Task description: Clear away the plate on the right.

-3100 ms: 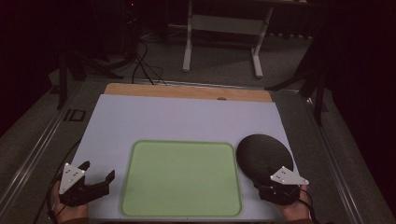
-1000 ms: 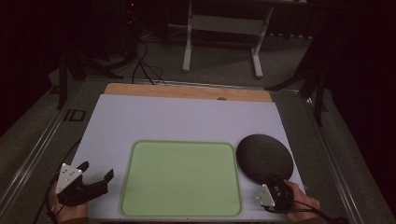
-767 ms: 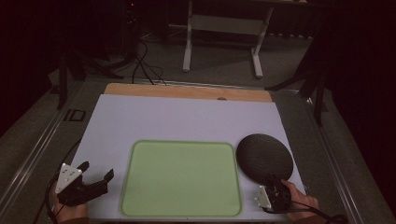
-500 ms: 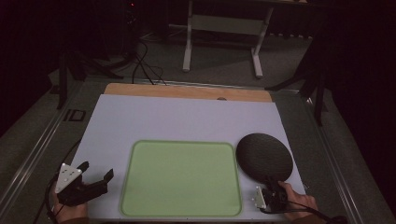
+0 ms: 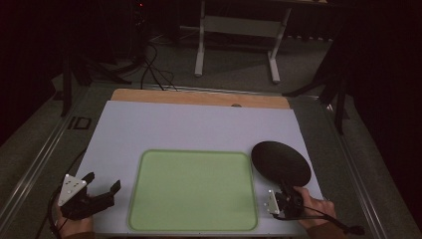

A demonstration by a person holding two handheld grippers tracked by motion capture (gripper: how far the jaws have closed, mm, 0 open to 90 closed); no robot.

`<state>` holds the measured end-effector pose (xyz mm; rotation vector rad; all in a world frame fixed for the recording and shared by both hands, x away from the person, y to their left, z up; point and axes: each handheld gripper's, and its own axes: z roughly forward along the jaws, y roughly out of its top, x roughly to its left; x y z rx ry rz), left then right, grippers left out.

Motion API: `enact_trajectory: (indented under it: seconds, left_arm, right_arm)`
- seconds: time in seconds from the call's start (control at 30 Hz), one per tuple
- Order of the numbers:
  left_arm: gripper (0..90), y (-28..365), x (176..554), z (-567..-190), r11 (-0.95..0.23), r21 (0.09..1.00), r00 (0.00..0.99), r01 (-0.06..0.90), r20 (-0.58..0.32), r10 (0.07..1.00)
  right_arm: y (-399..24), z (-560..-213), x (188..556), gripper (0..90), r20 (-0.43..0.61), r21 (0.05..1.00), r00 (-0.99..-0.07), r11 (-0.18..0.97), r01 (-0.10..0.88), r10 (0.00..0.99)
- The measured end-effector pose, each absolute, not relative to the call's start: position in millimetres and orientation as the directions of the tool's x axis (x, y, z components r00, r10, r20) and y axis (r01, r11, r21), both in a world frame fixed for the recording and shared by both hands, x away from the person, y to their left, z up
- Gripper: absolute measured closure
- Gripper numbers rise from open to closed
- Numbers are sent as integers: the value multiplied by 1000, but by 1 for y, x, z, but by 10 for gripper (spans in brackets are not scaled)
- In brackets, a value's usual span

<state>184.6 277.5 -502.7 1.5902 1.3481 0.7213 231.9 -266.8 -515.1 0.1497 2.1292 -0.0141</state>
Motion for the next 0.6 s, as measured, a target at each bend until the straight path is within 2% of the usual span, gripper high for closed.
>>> enact_trajectory:
  seconds: [0.6]
  left_arm:
    - [88, 279, 185, -503, 21, 898, 228, 439, -134, 965]
  right_arm:
    - [-263, -497, 232, 804, -867, 64, -485, 991, 119, 114]
